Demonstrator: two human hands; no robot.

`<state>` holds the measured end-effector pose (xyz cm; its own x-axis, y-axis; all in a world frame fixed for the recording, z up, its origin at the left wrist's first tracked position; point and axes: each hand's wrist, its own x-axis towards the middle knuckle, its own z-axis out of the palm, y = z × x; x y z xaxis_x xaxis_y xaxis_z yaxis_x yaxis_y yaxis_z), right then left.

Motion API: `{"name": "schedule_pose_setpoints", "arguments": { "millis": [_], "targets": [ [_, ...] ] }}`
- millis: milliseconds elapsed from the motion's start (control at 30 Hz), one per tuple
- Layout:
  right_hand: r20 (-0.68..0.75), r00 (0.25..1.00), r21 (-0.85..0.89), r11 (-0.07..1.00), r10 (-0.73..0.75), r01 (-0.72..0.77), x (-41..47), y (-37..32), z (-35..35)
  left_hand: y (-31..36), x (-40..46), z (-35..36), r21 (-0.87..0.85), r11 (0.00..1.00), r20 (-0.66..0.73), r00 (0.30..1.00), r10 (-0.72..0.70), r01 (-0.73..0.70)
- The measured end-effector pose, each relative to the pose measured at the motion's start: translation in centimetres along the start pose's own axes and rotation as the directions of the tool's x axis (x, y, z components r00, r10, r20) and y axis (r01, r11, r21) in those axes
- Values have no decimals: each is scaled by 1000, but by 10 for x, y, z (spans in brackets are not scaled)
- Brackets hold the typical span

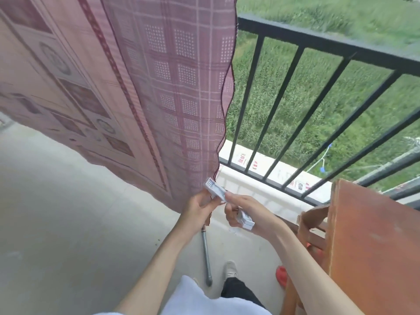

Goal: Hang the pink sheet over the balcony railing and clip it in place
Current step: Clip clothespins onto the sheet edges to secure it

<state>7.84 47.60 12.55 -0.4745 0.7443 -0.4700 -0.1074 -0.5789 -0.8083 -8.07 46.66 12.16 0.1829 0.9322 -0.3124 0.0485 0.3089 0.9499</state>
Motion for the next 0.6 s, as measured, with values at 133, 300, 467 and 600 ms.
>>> {"name": "schedule_pose_setpoints", "arguments": {
  "millis": [133,300,467,600],
  "targets": [
    [-145,989,-106,994,-37,21,7,-20,-22,4,11,11,125,984,-254,954,158,-130],
    [-386,901,-74,980,-199,184,19,-59,-44,23,29,31,372,901,-555,725,408,-223],
    [-297,855,-239,900,-424,364,30,-126,-31,73,46,44,531,778,-602,497,625,-335],
    [-111,841,-399,799,-530,451,39,-158,-16,108,56,50,556,750,-635,398,662,-359]
  ]
}}
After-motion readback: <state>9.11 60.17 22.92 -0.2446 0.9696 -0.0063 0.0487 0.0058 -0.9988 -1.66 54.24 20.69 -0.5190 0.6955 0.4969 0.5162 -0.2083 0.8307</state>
